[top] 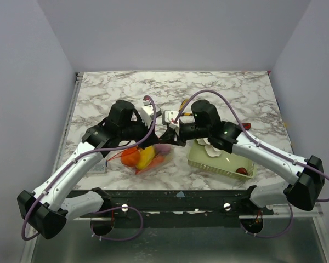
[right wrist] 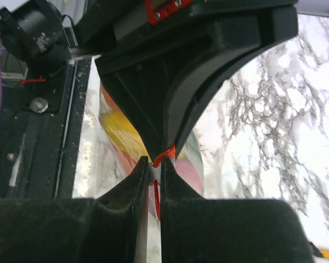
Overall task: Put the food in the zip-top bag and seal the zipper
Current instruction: Zip the zipper food storage bag at the center of the board.
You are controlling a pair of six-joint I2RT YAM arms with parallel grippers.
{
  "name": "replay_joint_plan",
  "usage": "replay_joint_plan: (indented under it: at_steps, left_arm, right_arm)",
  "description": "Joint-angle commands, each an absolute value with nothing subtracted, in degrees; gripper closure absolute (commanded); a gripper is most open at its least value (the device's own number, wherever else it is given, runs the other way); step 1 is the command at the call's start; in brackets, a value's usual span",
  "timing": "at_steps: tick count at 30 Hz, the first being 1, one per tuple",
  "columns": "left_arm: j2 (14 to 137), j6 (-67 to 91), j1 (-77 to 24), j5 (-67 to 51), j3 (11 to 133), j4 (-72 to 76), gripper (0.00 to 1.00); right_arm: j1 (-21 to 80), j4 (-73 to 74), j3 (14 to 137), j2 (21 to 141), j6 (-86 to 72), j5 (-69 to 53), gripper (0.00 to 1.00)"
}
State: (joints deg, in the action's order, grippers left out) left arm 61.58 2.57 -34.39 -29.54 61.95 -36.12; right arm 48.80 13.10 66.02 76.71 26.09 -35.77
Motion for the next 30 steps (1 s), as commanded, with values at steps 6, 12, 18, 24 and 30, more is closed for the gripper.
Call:
replay_joint_plan:
  at_steps: [6,12,18,24,30]
  left_arm:
    - [58.01,1.93,-34.54,-39.28,60.87,-30.12,1.00]
    - [56.72,1.13,-34.61,-39.16,60.07,-29.50,1.00]
    - [58.11,1.41,-34.63,-37.29,60.63,-30.68,1.00]
    - [58.47,1.40,-34.58,-37.15,60.65,-30.85,1.00]
    - [58.16,1.49,-34.63,-37.99,60.64,-30.75,1.00]
  right_arm:
    - [52.12,0.51,65.19,80.03,15.46,-33.22,0.93]
    - [52.12,4.52,64.77,77.57,13.94,-26.17,0.81]
    - [52.12,16.90,66.27,72.08,12.82,-21.83,0.56]
    - [52.12,28.65,68.95,68.71,20.61,-17.83,0.38]
    - [52.04,31.05,72.31,69.74,24.19,-19.60,0.39]
